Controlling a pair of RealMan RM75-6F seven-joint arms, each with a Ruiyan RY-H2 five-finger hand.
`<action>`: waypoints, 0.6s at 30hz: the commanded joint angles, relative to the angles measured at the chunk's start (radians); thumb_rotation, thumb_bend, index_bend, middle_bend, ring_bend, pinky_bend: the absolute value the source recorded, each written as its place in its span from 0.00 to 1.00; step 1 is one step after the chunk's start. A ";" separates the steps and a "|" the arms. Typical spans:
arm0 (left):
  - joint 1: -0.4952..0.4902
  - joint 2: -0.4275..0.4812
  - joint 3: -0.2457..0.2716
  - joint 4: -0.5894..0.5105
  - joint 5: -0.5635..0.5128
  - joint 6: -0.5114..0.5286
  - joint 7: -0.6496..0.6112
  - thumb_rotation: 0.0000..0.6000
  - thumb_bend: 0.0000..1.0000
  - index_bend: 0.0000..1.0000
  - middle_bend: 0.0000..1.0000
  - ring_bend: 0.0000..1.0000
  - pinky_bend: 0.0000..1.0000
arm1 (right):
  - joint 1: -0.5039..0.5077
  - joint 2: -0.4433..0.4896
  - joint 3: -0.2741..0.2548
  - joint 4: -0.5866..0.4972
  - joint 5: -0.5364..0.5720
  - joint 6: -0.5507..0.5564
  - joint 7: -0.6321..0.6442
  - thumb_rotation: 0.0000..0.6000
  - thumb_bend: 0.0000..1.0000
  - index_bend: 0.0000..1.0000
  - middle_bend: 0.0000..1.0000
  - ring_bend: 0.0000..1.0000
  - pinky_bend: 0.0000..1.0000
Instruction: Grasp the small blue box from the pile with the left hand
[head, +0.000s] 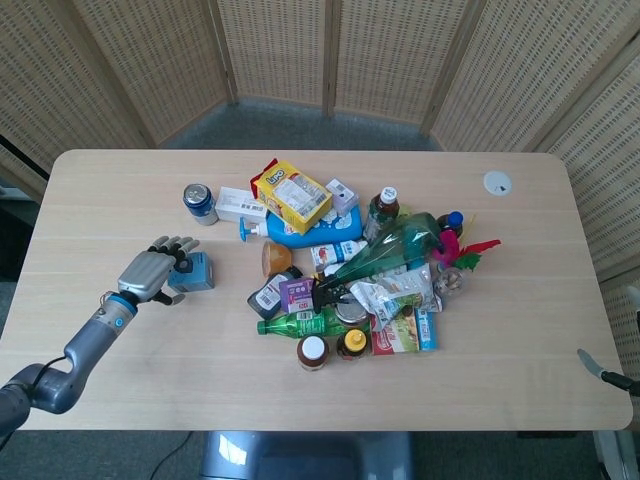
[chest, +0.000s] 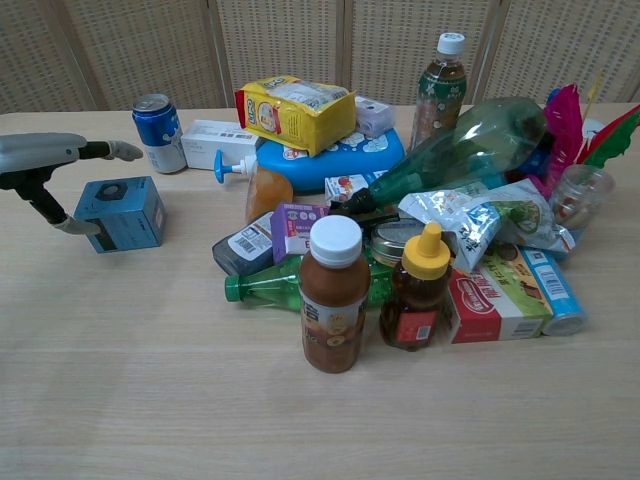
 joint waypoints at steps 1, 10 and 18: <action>-0.015 -0.045 -0.006 0.050 -0.040 -0.030 0.023 1.00 0.30 0.00 0.00 0.00 0.00 | -0.001 -0.001 0.001 0.005 0.003 -0.002 0.003 0.65 0.18 0.00 0.00 0.00 0.00; -0.027 -0.202 -0.035 0.196 -0.055 0.040 0.023 1.00 0.30 0.28 0.22 0.26 0.25 | -0.011 -0.006 0.002 0.016 0.005 0.004 0.016 0.65 0.18 0.00 0.00 0.00 0.00; -0.013 -0.214 -0.055 0.201 -0.032 0.134 0.002 1.00 0.39 0.70 0.76 0.85 0.81 | -0.014 -0.012 0.002 0.029 0.005 -0.002 0.033 0.65 0.18 0.00 0.00 0.00 0.00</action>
